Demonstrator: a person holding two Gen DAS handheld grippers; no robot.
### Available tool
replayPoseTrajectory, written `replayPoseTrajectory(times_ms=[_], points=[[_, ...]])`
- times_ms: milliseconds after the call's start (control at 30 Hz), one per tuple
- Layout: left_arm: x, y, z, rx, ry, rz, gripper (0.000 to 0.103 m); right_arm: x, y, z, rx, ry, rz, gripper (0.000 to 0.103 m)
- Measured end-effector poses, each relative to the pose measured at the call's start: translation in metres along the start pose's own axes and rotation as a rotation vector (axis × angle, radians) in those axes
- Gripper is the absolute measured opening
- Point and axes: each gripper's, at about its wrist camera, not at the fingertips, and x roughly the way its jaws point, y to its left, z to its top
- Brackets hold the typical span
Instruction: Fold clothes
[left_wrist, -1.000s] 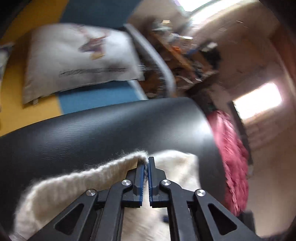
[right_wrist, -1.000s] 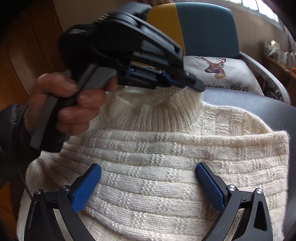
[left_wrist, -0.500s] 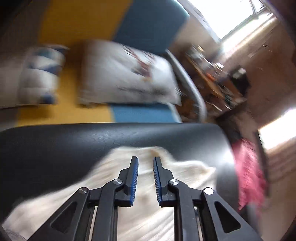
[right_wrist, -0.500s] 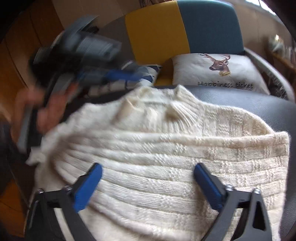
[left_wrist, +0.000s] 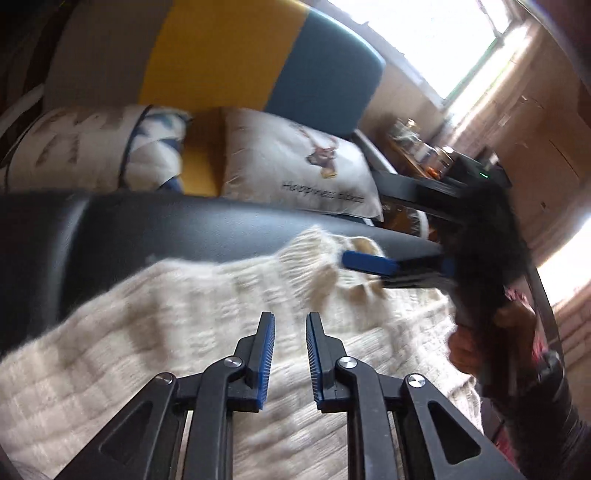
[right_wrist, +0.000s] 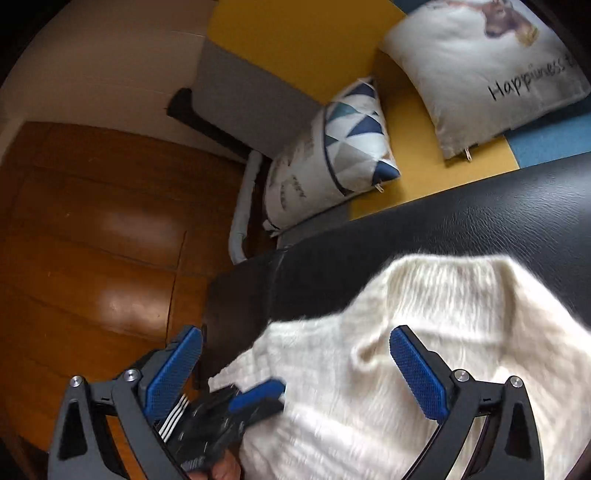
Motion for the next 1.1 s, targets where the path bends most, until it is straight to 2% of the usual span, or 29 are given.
replayPoseTrajectory(times_ms=[133, 200, 267, 300, 367, 400, 567, 667, 800, 933, 1000, 1100], points=[[0.029, -0.012, -0.001, 0.054, 0.063, -0.007, 0.016, 0.024, -0.003, 0.016, 0.013, 0.064, 0.009, 0.103], [0.044, -0.007, -0.004, 0.032, 0.089, -0.002, 0.015, 0.036, 0.007, 0.016, -0.004, 0.092, 0.082, 0.103], [0.046, 0.0, -0.008, -0.014, 0.07, -0.013, 0.015, 0.041, 0.02, 0.018, -0.052, 0.06, 0.134, 0.103], [0.046, 0.002, -0.009, -0.029, 0.067, -0.014, 0.014, 0.043, 0.022, 0.019, -0.064, 0.043, 0.117, 0.103], [0.046, 0.006, -0.01, -0.059, 0.062, -0.016, 0.012, 0.051, 0.014, 0.022, -0.073, 0.011, -0.021, 0.103], [0.046, 0.007, -0.011, -0.071, 0.061, -0.013, 0.01, 0.054, 0.008, 0.024, -0.071, 0.005, -0.064, 0.102], [0.048, 0.004, -0.01, -0.063, 0.062, 0.007, 0.009, 0.052, 0.005, 0.027, -0.075, -0.012, -0.101, 0.102], [0.044, 0.011, -0.007, -0.123, 0.066, -0.024, 0.009, 0.044, 0.016, 0.02, -0.067, -0.01, -0.143, 0.102], [0.012, 0.025, -0.011, -0.249, 0.016, -0.069, 0.015, 0.015, 0.032, -0.008, -0.101, -0.034, -0.148, 0.103], [-0.043, 0.048, -0.042, -0.391, -0.042, -0.167, 0.018, -0.008, 0.046, -0.063, -0.13, -0.032, -0.142, 0.103], [-0.075, 0.069, -0.068, -0.467, -0.079, -0.175, 0.019, -0.011, 0.052, -0.097, -0.169, -0.031, -0.193, 0.103], [-0.129, 0.111, -0.118, -0.614, -0.147, -0.126, 0.019, -0.009, 0.06, -0.137, -0.224, -0.073, -0.325, 0.103]])
